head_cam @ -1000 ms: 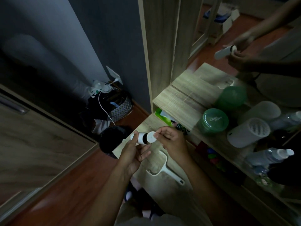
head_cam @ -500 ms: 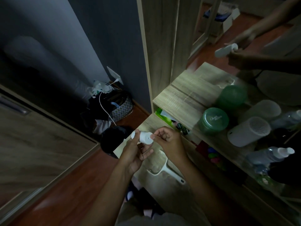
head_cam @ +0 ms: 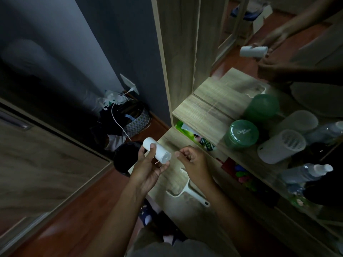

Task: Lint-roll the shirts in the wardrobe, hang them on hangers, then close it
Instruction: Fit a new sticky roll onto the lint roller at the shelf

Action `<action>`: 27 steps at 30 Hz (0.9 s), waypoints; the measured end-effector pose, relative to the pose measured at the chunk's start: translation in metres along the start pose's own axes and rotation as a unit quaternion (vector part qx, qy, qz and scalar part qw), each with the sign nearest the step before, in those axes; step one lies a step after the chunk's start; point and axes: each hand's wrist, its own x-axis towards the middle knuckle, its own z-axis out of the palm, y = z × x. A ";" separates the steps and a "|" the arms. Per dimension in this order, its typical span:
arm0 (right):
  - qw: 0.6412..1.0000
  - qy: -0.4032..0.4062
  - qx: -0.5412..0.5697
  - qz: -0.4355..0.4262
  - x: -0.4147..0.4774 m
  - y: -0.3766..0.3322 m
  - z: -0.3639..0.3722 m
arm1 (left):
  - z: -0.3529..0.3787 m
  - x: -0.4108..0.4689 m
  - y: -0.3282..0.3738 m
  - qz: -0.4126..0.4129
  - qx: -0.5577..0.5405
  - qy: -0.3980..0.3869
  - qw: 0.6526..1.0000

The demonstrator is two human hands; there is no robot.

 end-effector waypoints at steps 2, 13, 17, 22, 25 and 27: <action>0.998 -0.003 -0.048 0.031 -0.001 0.023 -0.001 | -0.002 0.001 0.001 0.008 0.011 0.007 1.000; 0.894 -0.003 -0.419 0.155 -0.036 0.134 0.007 | -0.016 -0.003 0.006 0.017 0.027 0.036 0.999; 0.917 -0.047 -0.364 0.154 -0.027 0.133 0.011 | -0.023 -0.004 0.011 0.019 0.037 0.043 0.998; 0.956 -0.068 -0.253 0.132 -0.014 0.087 0.009 | -0.034 -0.008 0.012 0.018 0.046 0.050 0.998; 0.977 -0.046 -0.176 0.109 -0.008 0.052 0.004 | -0.038 -0.012 0.013 0.018 0.055 0.048 0.997; 0.985 -0.063 -0.135 0.086 -0.002 0.027 0.001 | -0.038 -0.016 0.013 0.021 0.071 0.036 0.997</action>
